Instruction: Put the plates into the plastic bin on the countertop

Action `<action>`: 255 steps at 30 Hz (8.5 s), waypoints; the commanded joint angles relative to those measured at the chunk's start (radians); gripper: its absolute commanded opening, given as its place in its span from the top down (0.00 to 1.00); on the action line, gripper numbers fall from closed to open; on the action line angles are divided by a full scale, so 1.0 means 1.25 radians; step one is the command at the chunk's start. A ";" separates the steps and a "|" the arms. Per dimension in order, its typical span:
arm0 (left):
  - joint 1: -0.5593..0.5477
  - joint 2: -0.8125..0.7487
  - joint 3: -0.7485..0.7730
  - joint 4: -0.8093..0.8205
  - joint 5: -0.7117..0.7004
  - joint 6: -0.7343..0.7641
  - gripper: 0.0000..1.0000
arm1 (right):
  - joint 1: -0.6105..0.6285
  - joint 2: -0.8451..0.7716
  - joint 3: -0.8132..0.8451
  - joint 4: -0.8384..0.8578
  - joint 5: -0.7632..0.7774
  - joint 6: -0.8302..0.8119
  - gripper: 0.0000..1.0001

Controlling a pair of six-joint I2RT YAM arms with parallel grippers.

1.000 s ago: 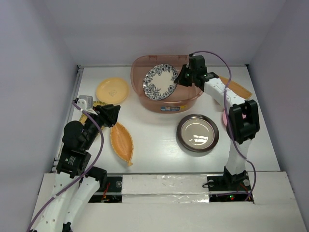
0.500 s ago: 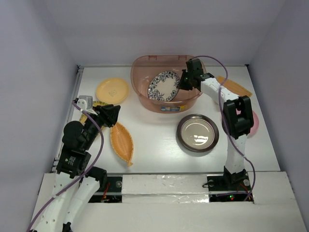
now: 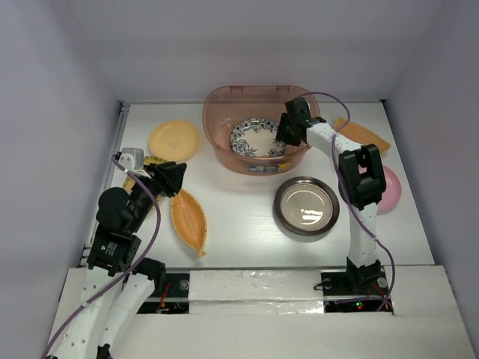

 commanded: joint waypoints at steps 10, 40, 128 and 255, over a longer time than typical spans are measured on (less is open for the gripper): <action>0.004 0.032 0.013 0.023 0.006 0.002 0.67 | 0.002 -0.125 0.013 0.124 -0.079 -0.009 0.25; -0.475 0.654 -0.094 0.479 -0.066 -0.344 0.62 | 0.002 -1.438 -0.913 0.188 -0.247 0.058 0.73; -0.074 0.907 0.554 0.430 0.042 -0.360 1.00 | 0.002 -1.631 -0.913 0.003 -0.051 0.108 0.68; -0.110 -0.090 0.019 -0.104 -0.293 0.045 0.48 | 0.572 -0.559 -0.732 0.596 -0.021 0.305 1.00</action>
